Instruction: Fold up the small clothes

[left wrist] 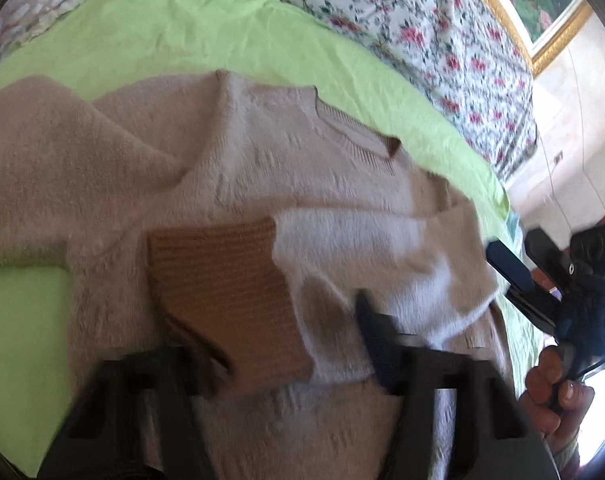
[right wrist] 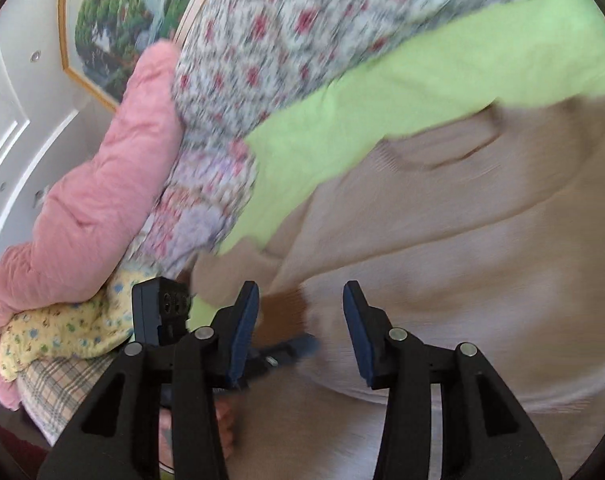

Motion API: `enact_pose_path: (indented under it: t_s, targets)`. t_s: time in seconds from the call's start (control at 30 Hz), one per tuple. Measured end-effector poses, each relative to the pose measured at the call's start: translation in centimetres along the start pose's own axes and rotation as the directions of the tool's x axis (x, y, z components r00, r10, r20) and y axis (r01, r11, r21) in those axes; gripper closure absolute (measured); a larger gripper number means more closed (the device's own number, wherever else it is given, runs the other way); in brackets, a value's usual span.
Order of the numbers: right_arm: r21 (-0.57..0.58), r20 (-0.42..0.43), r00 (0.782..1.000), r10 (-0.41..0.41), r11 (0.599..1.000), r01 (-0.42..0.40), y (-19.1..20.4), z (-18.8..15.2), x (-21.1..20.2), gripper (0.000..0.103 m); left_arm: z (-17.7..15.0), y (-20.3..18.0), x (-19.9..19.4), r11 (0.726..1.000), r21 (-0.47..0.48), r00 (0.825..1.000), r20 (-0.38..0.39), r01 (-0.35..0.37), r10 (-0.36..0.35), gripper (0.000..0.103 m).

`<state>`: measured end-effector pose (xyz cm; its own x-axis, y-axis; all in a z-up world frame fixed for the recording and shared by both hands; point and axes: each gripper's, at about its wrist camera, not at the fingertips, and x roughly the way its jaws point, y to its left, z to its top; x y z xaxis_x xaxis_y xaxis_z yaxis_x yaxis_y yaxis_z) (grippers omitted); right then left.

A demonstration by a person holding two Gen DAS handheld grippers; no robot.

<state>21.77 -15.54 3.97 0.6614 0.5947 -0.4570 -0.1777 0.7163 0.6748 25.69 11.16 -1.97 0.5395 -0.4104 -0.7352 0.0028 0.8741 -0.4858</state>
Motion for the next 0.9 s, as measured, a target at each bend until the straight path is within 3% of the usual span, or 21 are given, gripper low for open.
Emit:
enact_pose_path:
  t_s: [0.03, 0.07, 0.1, 0.17, 0.2, 0.37, 0.47, 0.57, 0.7, 0.87, 0.9]
  targets:
    - [0.007, 0.026, 0.999, -0.029, 1.000, 0.029, -0.8, 0.1, -1.1, 0.058, 0.2, 0.1, 0.0, 1.000, 0.001, 1.000, -0.001, -0.006, 0.006, 0.097]
    - [0.021, 0.055, 0.997, -0.062, 0.998, 0.061, -1.7, 0.2, -2.4, 0.058, 0.3, 0.0, -0.3, 0.999, 0.005, 0.999, 0.013, -0.036, 0.036, 0.098]
    - [0.032, 0.073, 0.993, -0.090, 0.996, 0.088, -2.4, 0.2, -3.3, 0.058, 0.4, -0.6, -2.0, 0.997, 0.034, 0.994, 0.089, -0.067, 0.063, 0.098]
    - [0.059, 0.108, 0.980, -0.165, 0.985, 0.160, -4.1, 0.3, -5.2, 0.058, 0.5, -1.4, -5.1, 0.994, 0.086, 0.974, 0.221, -0.069, 0.049, 0.098]
    - [0.081, 0.124, 0.968, -0.218, 0.975, 0.209, -5.3, 0.4, -6.3, 0.058, 0.6, -1.5, -5.7, 0.992, 0.097, 0.967, 0.251, -0.076, 0.049, 0.098]
    - [0.211, 0.129, 0.886, -0.446, 0.885, 0.415, -11.3, 1.3, -9.1, 0.058, 1.3, 0.0, -3.8, 0.990, 0.104, 0.982, 0.176, -0.093, 0.074, 0.098]
    - [0.221, 0.088, 0.857, -0.508, 0.849, 0.480, -13.2, 2.2, -8.8, 0.055, 0.7, 0.5, -2.9, 0.988, 0.098, 0.981, 0.164, -0.118, 0.101, 0.098]
    - [0.200, 0.042, 0.856, -0.516, 0.843, 0.499, -14.4, 3.3, -7.4, 0.052, 0.3, 1.7, -3.0, 0.988, 0.057, 0.975, 0.179, -0.144, 0.132, 0.098]
    - [0.140, 0.015, 0.865, -0.502, 0.857, 0.495, -14.3, 4.0, -5.9, 0.052, 0.0, 3.5, -3.7, 0.993, -0.015, 0.975, 0.184, -0.121, 0.122, 0.098]
    - [0.079, 0.001, 0.869, -0.494, 0.867, 0.493, -14.1, 3.8, -4.7, 0.052, -0.4, 0.7, -3.5, 0.985, 0.095, 0.975, 0.187, -0.142, 0.123, 0.098]
    - [0.058, 0.003, 0.865, -0.503, 0.863, 0.502, -13.9, 3.7, -4.4, 0.073, -0.4, -0.1, -3.5, 0.982, 0.121, 0.974, 0.190, -0.148, 0.123, 0.098]
